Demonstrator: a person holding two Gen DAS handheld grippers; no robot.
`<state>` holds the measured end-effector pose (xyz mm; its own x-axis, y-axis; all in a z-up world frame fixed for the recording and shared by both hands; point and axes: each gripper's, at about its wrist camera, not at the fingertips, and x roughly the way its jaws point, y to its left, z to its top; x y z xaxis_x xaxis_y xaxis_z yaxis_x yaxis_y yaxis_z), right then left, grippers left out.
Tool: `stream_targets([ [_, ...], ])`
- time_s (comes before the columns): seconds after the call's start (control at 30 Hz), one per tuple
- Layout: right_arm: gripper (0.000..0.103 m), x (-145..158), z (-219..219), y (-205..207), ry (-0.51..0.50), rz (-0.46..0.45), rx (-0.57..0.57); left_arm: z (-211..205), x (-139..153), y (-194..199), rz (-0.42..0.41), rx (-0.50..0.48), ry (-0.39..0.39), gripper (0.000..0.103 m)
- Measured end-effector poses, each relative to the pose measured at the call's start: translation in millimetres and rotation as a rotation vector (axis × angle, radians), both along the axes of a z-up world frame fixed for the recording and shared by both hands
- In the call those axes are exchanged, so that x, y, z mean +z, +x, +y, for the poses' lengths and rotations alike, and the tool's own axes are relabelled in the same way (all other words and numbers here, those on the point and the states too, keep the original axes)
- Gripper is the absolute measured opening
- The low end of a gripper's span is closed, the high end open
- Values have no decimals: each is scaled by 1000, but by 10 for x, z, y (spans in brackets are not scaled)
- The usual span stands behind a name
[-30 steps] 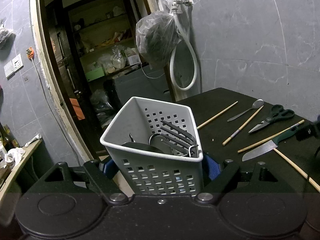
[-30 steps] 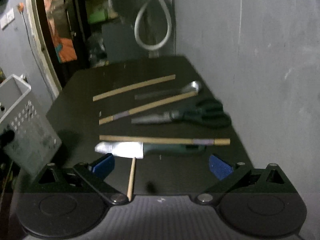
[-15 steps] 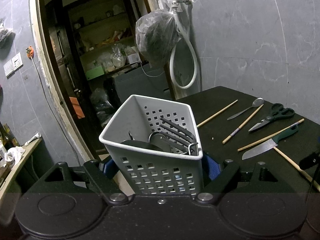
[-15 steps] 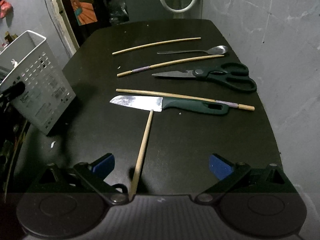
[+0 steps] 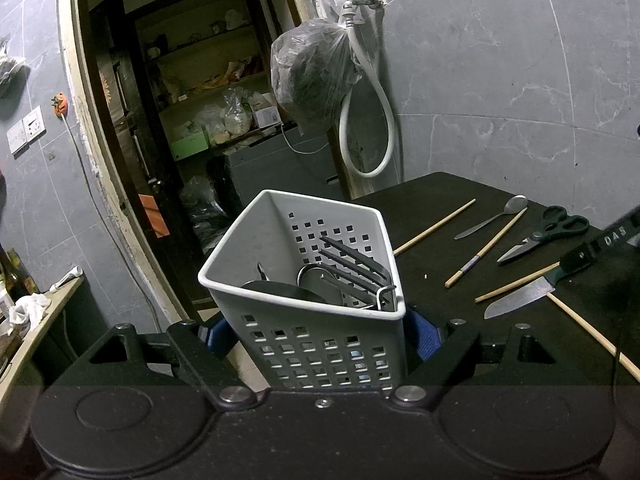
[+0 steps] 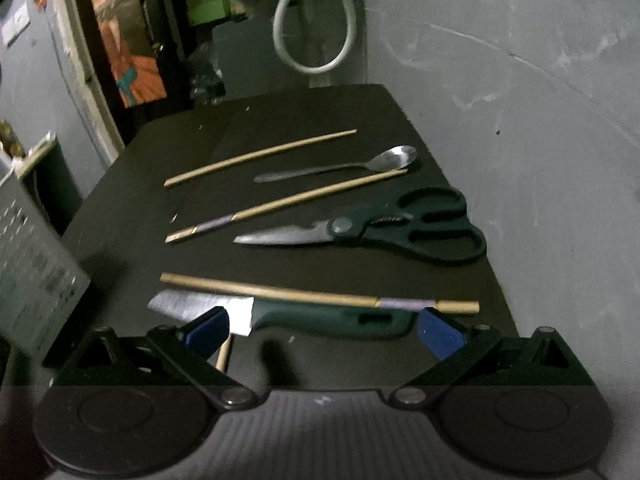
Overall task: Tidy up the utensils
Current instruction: 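Move the right tool toward the green-handled knife on the table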
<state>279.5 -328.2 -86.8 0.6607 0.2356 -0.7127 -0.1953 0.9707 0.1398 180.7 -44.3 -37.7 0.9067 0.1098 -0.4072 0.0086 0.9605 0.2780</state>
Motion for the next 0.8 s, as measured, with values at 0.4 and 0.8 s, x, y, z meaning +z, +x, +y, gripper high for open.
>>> stream_targets([
  [0.4, 102, -165, -97, 42, 136, 42, 50, -1, -1, 0, 0, -1, 0, 86],
  [0.8, 101, -75, 216, -374, 143, 114, 244, -1, -1, 3, 0, 0, -1, 86],
])
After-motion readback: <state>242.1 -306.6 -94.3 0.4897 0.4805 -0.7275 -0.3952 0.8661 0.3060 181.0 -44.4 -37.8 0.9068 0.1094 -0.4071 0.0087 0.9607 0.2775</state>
